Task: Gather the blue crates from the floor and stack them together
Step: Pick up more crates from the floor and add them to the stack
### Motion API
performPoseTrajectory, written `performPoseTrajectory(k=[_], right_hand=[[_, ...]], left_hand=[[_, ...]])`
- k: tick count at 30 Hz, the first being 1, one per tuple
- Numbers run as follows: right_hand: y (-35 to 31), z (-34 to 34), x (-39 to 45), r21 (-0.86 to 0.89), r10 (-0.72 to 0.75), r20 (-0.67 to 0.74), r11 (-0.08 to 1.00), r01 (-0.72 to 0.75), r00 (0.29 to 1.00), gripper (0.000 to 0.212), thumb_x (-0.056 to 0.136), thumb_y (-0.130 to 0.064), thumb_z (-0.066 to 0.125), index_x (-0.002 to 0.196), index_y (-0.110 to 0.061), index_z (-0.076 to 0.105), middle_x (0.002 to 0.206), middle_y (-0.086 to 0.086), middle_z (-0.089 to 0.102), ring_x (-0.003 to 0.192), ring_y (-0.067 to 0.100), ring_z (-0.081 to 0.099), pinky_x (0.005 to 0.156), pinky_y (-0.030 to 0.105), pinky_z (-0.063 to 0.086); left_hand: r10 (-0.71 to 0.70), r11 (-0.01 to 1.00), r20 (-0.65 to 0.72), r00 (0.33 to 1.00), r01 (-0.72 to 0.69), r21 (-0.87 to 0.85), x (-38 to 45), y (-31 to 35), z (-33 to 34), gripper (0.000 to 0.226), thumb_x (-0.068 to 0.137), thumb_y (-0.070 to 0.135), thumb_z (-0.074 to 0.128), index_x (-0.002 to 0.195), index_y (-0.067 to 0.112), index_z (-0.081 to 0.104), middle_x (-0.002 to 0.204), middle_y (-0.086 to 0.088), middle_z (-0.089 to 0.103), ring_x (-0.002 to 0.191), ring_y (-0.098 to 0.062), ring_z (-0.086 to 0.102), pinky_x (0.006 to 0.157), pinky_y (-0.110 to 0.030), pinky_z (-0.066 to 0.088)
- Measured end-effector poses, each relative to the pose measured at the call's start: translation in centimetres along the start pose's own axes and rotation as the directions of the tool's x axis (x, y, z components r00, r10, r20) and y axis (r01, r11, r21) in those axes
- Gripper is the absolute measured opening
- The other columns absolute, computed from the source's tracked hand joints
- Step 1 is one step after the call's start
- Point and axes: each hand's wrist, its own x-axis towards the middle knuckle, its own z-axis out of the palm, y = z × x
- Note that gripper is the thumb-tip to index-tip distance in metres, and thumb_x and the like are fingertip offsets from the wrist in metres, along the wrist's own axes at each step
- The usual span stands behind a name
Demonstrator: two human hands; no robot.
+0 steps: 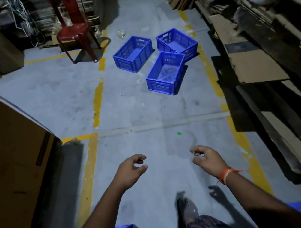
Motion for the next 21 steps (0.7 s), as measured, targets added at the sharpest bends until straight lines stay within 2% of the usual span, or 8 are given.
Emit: performPoseTrajectory(k=[2,5,6,11,13,17,21], right_hand=[[-1.7,-0.9,3.7,-0.024,-0.032,0.014,0.999,0.032,0.999,0.03,0.083,-0.014,0.069,0.112,-0.023,0.069,0.105,-0.001,0.064,0.096,0.012,0.062,0.081,0.021,0.044],[-4.3,-1.9,9.3,-0.066,-0.061,0.006,0.996,0.061,0.998,0.03,0.082,-0.012,0.07,0.112,-0.019,0.069,0.103,-0.002,0.063,0.093,0.01,0.06,0.072,0.008,0.039],[-5.1,-2.0,10.9,-0.071,-0.06,-0.005,0.996,0.06,0.998,0.03,0.082,-0.012,0.07,0.112,-0.018,0.069,0.103,-0.001,0.063,0.092,0.01,0.06,0.072,0.007,0.039],[-9.0,-0.9,18.8,-0.022,-0.052,-0.026,0.998,0.052,0.998,0.03,0.083,-0.011,0.069,0.111,-0.02,0.07,0.104,0.001,0.064,0.097,0.012,0.061,0.083,0.023,0.043],[-10.3,-0.3,21.7,-0.019,-0.038,-0.032,0.999,0.037,0.999,0.03,0.082,-0.011,0.069,0.111,-0.023,0.069,0.104,0.001,0.063,0.094,0.011,0.062,0.083,0.024,0.044],[-13.5,-1.0,26.6,-0.013,0.006,-0.11,1.0,-0.007,0.994,0.029,0.082,-0.01,0.069,0.106,-0.027,0.068,0.102,0.002,0.063,0.084,0.007,0.06,0.079,0.024,0.044],[-15.6,-3.4,31.9,-0.068,-0.013,-0.152,0.998,0.002,0.988,0.031,0.081,-0.01,0.069,0.109,-0.022,0.07,0.104,0.005,0.064,0.095,0.013,0.063,0.084,0.027,0.047]], left_hand=[[0.006,1.0,-0.028,1.0,-0.006,-0.018,3.0,1.4,-1.3,0.031,0.092,0.031,0.067,0.122,0.033,0.065,0.117,0.01,0.064,0.087,-0.009,0.069,0.07,-0.022,0.051],[0.002,0.999,-0.054,0.999,-0.005,-0.052,7.2,3.0,-3.1,0.028,0.091,0.031,0.068,0.118,0.037,0.066,0.115,0.011,0.065,0.082,-0.005,0.069,0.063,-0.018,0.048],[-0.002,0.998,-0.053,0.999,-0.001,-0.064,8.5,3.3,-3.7,0.027,0.09,0.031,0.069,0.116,0.038,0.066,0.114,0.012,0.065,0.081,-0.004,0.069,0.062,-0.018,0.048],[0.021,0.999,-0.008,1.0,-0.022,-0.042,17.0,4.2,-7.7,0.028,0.092,0.03,0.068,0.12,0.034,0.065,0.116,0.009,0.064,0.088,-0.009,0.07,0.069,-0.021,0.049],[0.021,0.999,0.005,1.0,-0.021,-0.047,21.2,4.5,-9.5,0.029,0.092,0.029,0.068,0.121,0.032,0.065,0.117,0.007,0.065,0.089,-0.012,0.07,0.071,-0.023,0.05],[0.055,0.994,0.011,0.998,-0.053,-0.096,28.8,7.1,-13.1,0.029,0.089,0.026,0.07,0.117,0.033,0.066,0.114,0.005,0.066,0.08,-0.012,0.068,0.067,-0.022,0.049],[0.095,0.987,0.029,0.995,-0.091,-0.136,35.6,10.6,-15.0,0.03,0.087,0.024,0.071,0.115,0.033,0.067,0.109,0.004,0.066,0.078,-0.013,0.066,0.067,-0.022,0.048]])
